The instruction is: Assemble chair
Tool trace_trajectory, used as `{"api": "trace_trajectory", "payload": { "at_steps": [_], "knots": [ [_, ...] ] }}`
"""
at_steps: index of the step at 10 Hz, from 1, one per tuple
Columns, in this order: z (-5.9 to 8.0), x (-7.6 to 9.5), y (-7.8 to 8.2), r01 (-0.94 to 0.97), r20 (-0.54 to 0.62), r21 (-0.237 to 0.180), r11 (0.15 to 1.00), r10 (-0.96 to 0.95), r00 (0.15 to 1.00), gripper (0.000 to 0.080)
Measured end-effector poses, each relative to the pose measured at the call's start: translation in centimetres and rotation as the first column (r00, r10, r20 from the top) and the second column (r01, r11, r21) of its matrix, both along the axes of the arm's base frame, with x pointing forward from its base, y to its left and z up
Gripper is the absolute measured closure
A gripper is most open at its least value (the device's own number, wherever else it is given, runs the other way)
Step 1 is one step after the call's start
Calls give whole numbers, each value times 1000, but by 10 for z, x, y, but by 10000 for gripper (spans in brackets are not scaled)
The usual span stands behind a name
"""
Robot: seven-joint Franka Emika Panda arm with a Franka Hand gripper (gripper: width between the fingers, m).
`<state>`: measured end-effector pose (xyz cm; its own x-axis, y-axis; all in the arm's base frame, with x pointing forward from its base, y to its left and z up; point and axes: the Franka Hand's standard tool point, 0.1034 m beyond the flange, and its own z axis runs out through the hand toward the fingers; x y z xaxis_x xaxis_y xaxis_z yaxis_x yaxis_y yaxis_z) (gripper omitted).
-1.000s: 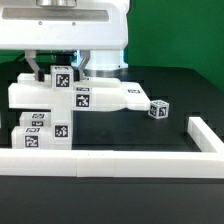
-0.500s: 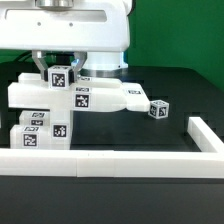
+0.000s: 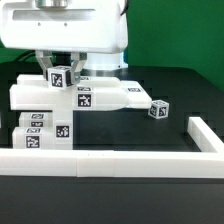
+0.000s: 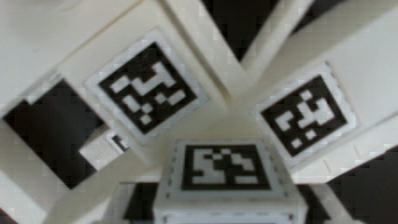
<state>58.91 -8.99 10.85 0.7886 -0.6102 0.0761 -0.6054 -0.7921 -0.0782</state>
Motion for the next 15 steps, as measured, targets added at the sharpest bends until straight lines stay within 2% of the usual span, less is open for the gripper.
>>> {"api": "trace_trajectory", "payload": {
  "at_steps": [4, 6, 9, 10, 11, 12, 13, 14, 15],
  "knots": [
    [0, 0, 0, 198, -5, 23, 980, -198, 980, 528],
    [0, 0, 1, 368, -11, 67, 928, -368, 930, 528],
    [0, 1, 4, 581, -37, 98, 808, -580, 814, 528],
    [0, 1, 5, 605, -41, 102, 790, -604, 796, 438],
    [-1, 1, 5, 584, -38, 100, 805, -584, 811, 438],
    [-1, 1, 5, 560, -35, 97, 823, -559, 828, 256],
    [0, 2, 5, 535, -33, 92, 840, -535, 844, 256],
    [1, 5, 5, 483, -23, 87, 871, -483, 875, 172],
    [1, 5, 5, 371, -9, 69, 926, -372, 928, 172]
  ]
}}
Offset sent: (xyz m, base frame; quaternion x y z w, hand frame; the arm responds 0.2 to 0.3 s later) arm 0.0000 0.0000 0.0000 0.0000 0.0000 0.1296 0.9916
